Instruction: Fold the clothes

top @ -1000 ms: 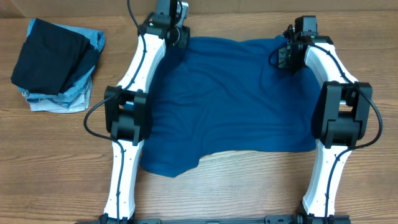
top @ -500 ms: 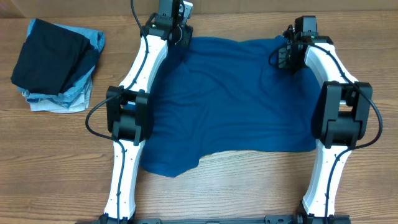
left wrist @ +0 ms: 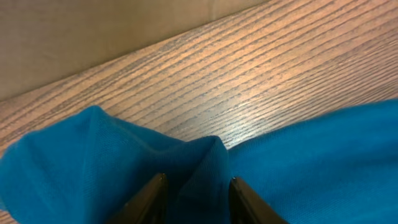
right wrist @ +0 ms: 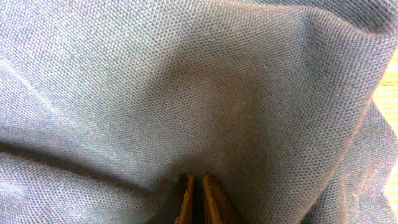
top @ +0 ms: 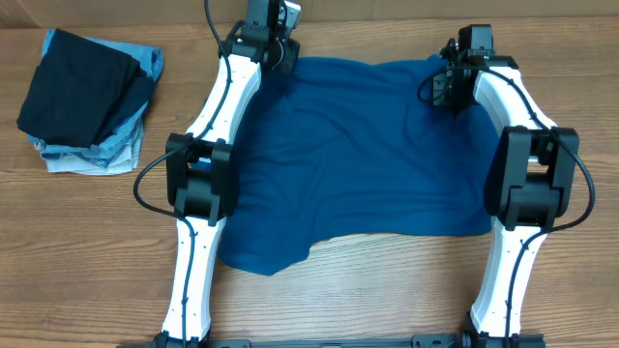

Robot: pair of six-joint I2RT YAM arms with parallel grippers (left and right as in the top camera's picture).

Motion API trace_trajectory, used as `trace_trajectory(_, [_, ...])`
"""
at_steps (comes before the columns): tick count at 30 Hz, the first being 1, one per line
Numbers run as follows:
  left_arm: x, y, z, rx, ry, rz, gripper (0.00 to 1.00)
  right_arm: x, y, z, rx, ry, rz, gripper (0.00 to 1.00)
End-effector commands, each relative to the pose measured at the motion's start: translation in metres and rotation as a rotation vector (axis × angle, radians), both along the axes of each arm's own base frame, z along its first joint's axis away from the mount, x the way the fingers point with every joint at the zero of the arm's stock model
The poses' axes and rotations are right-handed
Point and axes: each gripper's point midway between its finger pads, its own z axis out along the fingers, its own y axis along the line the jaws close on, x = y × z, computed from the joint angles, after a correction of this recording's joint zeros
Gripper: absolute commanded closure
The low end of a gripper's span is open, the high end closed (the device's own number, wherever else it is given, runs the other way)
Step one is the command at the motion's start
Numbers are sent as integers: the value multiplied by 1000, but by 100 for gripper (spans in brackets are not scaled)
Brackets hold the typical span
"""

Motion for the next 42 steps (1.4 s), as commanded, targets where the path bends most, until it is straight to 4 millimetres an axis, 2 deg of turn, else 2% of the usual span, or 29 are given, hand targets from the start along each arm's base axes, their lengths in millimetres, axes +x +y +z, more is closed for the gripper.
trace_trajectory(1, [-6, -1, -31, 31, 50, -16, 56, -9, -5, -20, 6, 45, -16, 89])
trace_trajectory(3, [-8, -1, -39, 37, 65, -18, 55, -8, -5, -20, 6, 42, -16, 89])
trace_trajectory(4, [-8, -1, -40, 37, 66, -19, 58, -8, -5, -20, 6, 42, -16, 89])
trace_trajectory(8, [-5, 11, -38, 86, 53, 29, 79, -8, -5, -20, 6, 42, -15, 89])
trace_trajectory(9, [-5, 13, -33, 93, 49, 38, 85, -8, -5, -20, 6, 42, -15, 89])
trace_trajectory(11, [-2, 21, -17, 82, 31, 86, 91, -8, -5, -20, 6, 41, -15, 89])
trace_trajectory(13, [4, 38, 10, 71, -10, 146, 94, -8, -5, -20, 6, 42, -15, 89])
trace_trajectory(15, [7, 54, 24, 65, -27, 176, 93, -8, -5, -20, 6, 42, -15, 89])
trace_trajectory(18, [9, 90, 27, 36, -6, 290, 96, -8, -5, -20, 6, 42, -15, 89])
trace_trajectory(22, [3, 133, 18, 20, 52, 387, 96, -8, -5, -20, 6, 41, -16, 89])
trace_trajectory(24, [-3, 147, 13, 33, 84, 410, 95, -8, -5, -19, 6, 41, -16, 89])
trace_trajectory(25, [-6, 154, 11, 36, 97, 419, 78, -8, -5, -19, 6, 41, -16, 89])
trace_trajectory(26, [-7, 156, 10, 40, 106, 424, 70, -8, -5, -19, 6, 40, -16, 89])
trace_trajectory(30, [-16, 175, 4, 45, 145, 489, 64, -7, -5, -19, 6, 38, -16, 89])
trace_trajectory(33, [-16, 180, 16, 12, 134, 538, 67, -7, -5, -19, 5, 35, -16, 89])
trace_trajectory(35, [-18, 182, 47, -15, 94, 575, 67, -6, -5, -19, 5, 30, -16, 89])
trace_trajectory(36, [-23, 189, 72, -46, 64, 644, 65, -5, -5, -18, 5, 27, -16, 88])
trace_trajectory(38, [-39, 193, 100, -87, 73, 710, 66, -3, -5, -18, 5, 19, -16, 88])
trace_trajectory(39, [-52, 192, 100, -76, 116, 711, 69, -2, -5, -17, 5, 13, -16, 88])
trace_trajectory(41, [-80, 184, 76, -56, 272, 693, 89, -1, -5, -17, 5, 9, -16, 88])
trace_trajectory(42, [-90, 179, 64, -60, 338, 679, 96, -1, -5, -17, 5, 9, -16, 88])
